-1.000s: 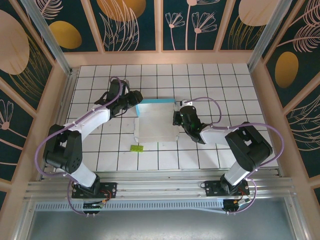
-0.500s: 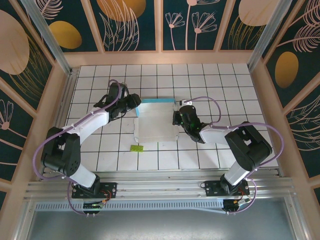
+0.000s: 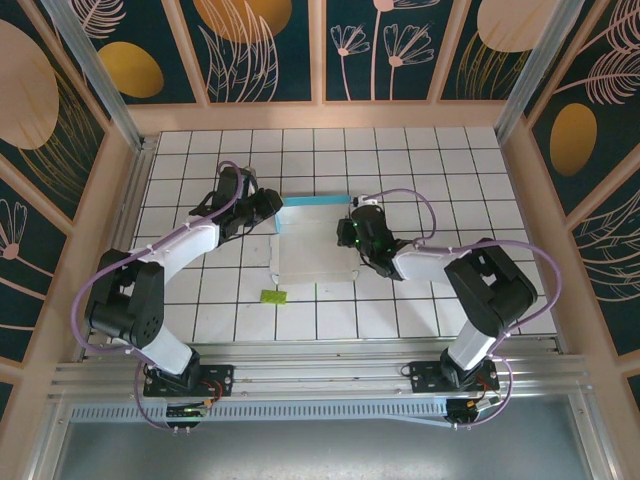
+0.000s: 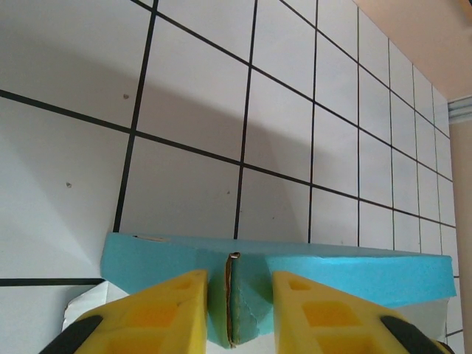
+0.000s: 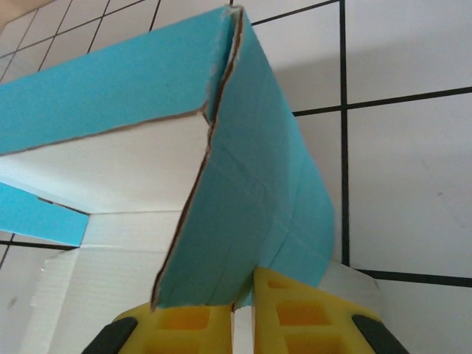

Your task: Fold the paper box

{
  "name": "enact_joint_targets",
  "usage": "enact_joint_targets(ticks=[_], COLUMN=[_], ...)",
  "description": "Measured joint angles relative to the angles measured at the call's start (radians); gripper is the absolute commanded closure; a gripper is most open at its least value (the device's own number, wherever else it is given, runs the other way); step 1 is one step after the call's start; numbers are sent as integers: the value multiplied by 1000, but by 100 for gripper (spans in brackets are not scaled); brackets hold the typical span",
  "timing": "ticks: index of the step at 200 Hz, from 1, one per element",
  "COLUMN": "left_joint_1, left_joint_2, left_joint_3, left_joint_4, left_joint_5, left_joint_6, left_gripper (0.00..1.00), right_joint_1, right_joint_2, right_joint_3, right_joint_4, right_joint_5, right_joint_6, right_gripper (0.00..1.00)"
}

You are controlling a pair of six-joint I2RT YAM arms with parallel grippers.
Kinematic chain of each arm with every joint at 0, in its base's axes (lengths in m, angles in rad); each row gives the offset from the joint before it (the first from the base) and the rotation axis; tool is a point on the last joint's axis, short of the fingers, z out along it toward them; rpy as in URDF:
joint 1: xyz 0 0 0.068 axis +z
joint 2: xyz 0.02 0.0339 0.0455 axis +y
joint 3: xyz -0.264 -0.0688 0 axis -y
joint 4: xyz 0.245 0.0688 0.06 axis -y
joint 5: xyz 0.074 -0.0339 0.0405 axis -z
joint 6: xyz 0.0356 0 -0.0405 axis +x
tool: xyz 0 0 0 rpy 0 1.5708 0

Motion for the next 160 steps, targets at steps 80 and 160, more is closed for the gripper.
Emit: enact_joint_targets(ticks=[80,160], left_joint_1=[-4,-4], left_joint_2=[3,15], left_joint_3=[0,11], left_joint_4=[5,5], left_joint_5=[13,15], left_joint_6=[10,34], left_gripper=[74,74], right_joint_1=[-1,-244], right_joint_2=[-20,-422], right_joint_3=[-27,-91], right_joint_4=[-51,-89], right_joint_5=[-74,-441], right_joint_6=[-116,-494], right_gripper=[41,26])
